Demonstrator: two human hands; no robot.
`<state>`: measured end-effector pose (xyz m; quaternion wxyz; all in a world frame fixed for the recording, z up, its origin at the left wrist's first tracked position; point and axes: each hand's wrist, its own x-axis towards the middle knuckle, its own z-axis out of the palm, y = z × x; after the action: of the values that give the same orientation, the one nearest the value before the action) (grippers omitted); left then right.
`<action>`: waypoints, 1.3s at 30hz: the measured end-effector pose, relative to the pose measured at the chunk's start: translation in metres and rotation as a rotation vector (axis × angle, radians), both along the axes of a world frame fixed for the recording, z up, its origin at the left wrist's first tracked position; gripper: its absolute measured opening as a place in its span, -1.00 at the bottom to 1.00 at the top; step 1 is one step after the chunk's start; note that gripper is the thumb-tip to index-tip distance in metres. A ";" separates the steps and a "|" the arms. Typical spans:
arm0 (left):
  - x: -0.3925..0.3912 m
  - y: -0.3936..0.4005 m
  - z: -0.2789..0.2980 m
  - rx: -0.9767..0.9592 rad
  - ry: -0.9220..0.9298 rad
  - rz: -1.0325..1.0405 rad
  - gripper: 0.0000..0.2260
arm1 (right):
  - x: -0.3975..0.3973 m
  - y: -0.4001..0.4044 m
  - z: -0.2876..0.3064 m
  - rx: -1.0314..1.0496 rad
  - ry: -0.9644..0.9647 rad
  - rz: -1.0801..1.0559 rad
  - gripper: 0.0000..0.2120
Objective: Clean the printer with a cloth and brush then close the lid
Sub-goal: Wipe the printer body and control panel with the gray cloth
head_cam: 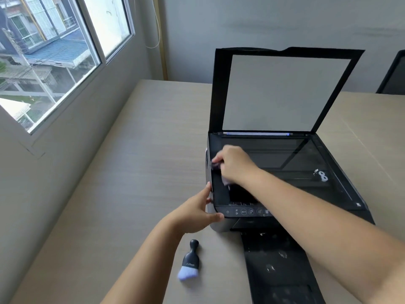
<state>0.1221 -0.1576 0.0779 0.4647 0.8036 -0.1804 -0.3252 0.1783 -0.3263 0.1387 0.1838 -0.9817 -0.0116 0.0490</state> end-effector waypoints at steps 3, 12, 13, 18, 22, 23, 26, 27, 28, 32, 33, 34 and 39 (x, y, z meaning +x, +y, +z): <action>-0.002 0.001 -0.004 -0.002 -0.005 0.018 -0.13 | 0.056 0.005 0.009 -0.011 0.023 -0.099 -0.55; -0.004 0.003 -0.011 -0.013 -0.005 0.044 -0.12 | 0.094 -0.001 -0.006 -0.160 -0.159 -0.057 -0.75; -0.004 0.003 -0.011 -0.019 -0.001 0.047 -0.12 | 0.092 -0.001 -0.005 -0.131 -0.130 -0.066 -0.71; -0.004 0.003 -0.009 -0.024 0.008 0.042 -0.09 | 0.040 -0.009 0.003 -0.003 -0.007 0.031 -0.67; -0.004 0.003 -0.007 0.000 0.007 0.043 -0.12 | -0.025 -0.005 0.009 0.022 0.023 0.194 -0.73; -0.005 0.003 -0.005 0.003 0.008 0.045 -0.14 | -0.040 -0.004 0.010 0.037 0.030 0.225 -0.74; -0.005 0.002 -0.001 0.042 0.006 0.046 -0.14 | -0.074 -0.001 0.011 0.042 0.079 0.282 -0.73; -0.004 0.002 -0.001 0.050 0.003 0.042 -0.13 | -0.080 0.000 0.011 0.030 0.094 0.297 -0.72; -0.004 0.003 0.000 0.052 0.006 0.037 -0.12 | -0.085 0.001 0.010 0.014 0.104 0.303 -0.71; -0.004 0.003 0.004 0.031 0.024 0.031 -0.13 | -0.095 0.004 0.011 -0.089 0.086 0.300 -0.68; -0.005 0.002 0.005 0.016 0.029 0.025 -0.12 | -0.099 0.000 0.011 -0.117 0.075 0.289 -0.68; -0.005 0.003 0.005 0.001 0.035 0.017 -0.12 | -0.103 -0.006 0.010 -0.138 0.061 0.272 -0.67; -0.003 0.004 0.006 -0.027 0.071 -0.014 -0.12 | -0.125 -0.059 0.002 -0.081 0.009 0.068 -0.66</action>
<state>0.1188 -0.1534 0.0835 0.4795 0.7838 -0.1737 -0.3543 0.0532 -0.3852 0.1408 0.1420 -0.9872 -0.0419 0.0601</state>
